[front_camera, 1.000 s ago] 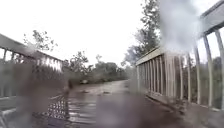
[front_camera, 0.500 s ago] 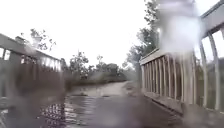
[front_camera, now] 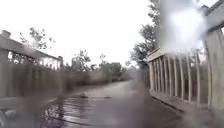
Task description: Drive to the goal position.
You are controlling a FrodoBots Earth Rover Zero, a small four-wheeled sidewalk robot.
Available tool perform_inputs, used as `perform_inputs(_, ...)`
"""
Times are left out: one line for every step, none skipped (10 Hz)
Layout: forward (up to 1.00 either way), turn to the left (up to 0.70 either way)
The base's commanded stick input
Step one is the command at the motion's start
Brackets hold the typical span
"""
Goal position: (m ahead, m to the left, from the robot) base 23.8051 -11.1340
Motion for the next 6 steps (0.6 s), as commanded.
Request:
perform_inputs(0.70,0.00)
perform_inputs(0.70,0.00)
perform_inputs(0.70,0.00)
perform_inputs(0.70,0.00)
perform_inputs(0.70,0.00)
perform_inputs(0.70,0.00)
